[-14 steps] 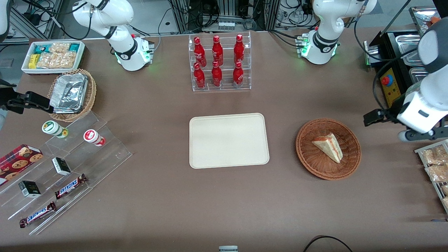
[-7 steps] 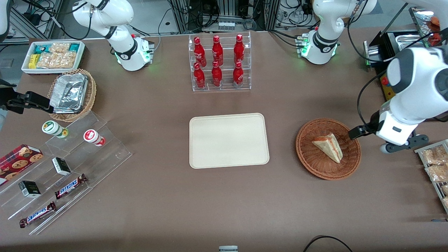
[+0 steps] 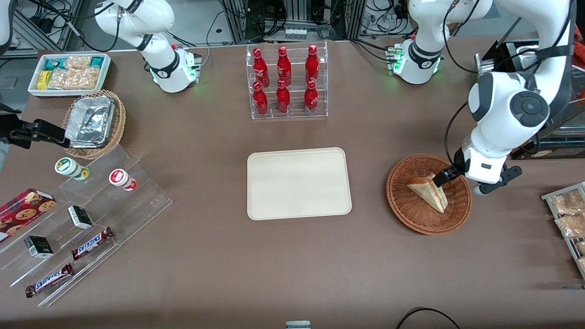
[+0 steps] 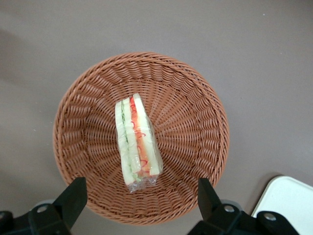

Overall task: Place sandwich from basket to tray
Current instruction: 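Lower the open left gripper over the wrapped sandwich in the basket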

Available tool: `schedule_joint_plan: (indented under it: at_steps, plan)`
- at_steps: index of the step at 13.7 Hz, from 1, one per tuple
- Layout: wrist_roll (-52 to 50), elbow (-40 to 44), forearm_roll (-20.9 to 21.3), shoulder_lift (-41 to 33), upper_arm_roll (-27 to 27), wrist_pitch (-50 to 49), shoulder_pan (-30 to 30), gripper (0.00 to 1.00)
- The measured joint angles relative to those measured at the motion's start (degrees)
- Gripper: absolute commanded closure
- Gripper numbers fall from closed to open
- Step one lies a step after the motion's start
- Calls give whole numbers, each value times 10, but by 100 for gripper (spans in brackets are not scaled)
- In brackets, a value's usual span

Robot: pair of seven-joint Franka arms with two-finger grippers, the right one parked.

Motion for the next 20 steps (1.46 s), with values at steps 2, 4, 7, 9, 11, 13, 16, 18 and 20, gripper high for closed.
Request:
schedule_joint_plan:
  at_steps: [2,4,7,9,11,13,16,18,20]
  plan:
    - [-26,-26,0,0,0,36,0,0]
    - [-49,-43,0,0,0,62,0,0]
    - [-90,-68,0,3,0,99,-1,0]
    - [-97,-81,0,10,0,116,-4,0]
    - [-102,-100,0,20,0,149,-7,0]
    - [-106,-112,0,30,0,168,-7,0]
    - [-110,-114,0,42,1,186,-7,0]
    - [-110,-114,0,51,1,197,-7,0]
    - [-111,-115,0,60,1,206,-7,0]
